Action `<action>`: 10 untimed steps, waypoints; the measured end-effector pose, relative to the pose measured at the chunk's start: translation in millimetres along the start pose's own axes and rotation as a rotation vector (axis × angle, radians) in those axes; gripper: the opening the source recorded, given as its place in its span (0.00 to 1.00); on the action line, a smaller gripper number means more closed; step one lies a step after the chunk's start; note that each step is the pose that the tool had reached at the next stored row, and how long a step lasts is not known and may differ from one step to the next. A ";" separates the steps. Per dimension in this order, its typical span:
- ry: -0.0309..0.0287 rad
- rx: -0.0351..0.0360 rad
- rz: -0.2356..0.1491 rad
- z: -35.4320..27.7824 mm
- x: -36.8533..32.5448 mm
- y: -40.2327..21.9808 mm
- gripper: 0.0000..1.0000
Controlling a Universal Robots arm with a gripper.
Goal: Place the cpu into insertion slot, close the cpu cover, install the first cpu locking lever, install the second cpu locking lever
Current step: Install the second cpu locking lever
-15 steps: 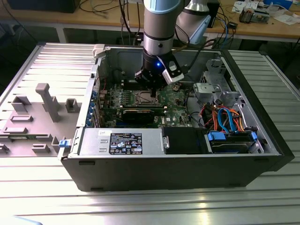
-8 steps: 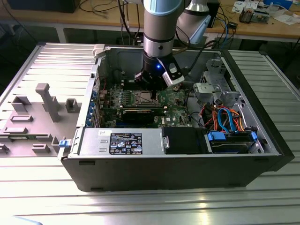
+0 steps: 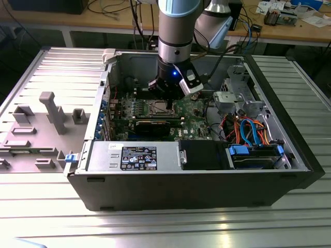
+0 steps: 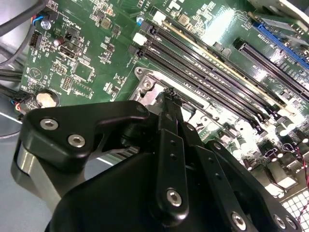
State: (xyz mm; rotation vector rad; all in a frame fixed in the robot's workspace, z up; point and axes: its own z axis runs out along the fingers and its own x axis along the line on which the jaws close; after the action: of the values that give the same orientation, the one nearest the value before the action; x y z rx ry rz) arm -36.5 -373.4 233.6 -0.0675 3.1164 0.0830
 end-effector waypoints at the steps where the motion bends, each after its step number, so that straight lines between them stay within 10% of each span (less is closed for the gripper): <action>1: 0.0000 0.0000 0.000 0.0 0.0 0.0 0.11; 10: 0.0072 -0.0002 0.000 -0.5 0.4 -8.8 0.11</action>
State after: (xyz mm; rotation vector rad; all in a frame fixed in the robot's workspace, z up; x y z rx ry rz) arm -36.6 -382.2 233.6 -0.0672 3.1236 0.0833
